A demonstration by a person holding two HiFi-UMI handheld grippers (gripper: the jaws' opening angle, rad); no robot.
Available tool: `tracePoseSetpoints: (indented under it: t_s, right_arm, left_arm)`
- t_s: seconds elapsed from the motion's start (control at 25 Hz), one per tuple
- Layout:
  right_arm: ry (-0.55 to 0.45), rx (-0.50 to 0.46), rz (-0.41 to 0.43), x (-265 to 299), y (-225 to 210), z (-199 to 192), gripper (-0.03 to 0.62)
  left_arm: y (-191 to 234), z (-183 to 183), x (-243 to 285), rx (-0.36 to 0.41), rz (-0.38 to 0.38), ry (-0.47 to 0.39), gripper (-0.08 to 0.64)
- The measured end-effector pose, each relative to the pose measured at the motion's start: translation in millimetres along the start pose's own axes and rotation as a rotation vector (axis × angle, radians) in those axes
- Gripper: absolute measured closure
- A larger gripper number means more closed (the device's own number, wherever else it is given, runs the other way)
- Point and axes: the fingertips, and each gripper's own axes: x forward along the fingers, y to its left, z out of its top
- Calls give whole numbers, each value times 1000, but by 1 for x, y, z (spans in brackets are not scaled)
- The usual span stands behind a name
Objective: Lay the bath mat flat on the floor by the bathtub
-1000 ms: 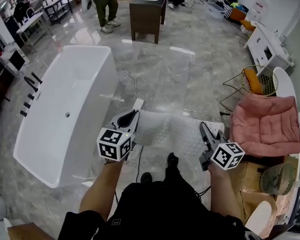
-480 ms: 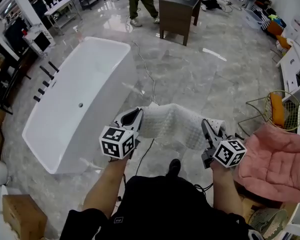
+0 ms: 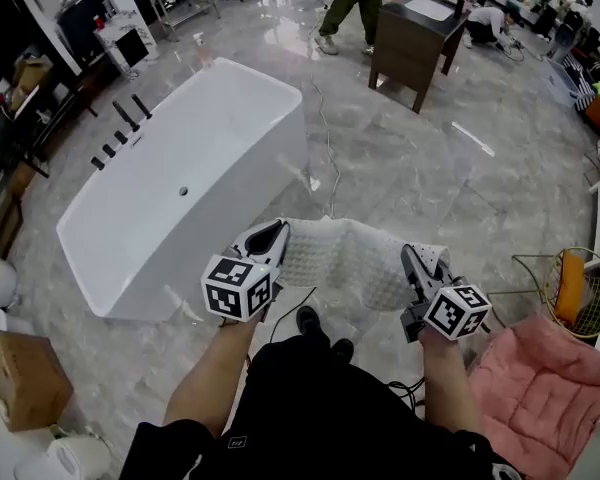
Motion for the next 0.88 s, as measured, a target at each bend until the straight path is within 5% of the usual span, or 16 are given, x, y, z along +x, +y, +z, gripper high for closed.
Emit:
tracePoseSetpoints:
  t_s: [0.52, 0.88]
  right_arm:
    - [89, -100, 143, 182, 14, 51, 571]
    - [211, -141, 304, 294, 47, 50, 571]
  left_arm:
    - [142, 30, 23, -112, 161, -80, 541]
    - [221, 18, 4, -182, 345, -79, 541]
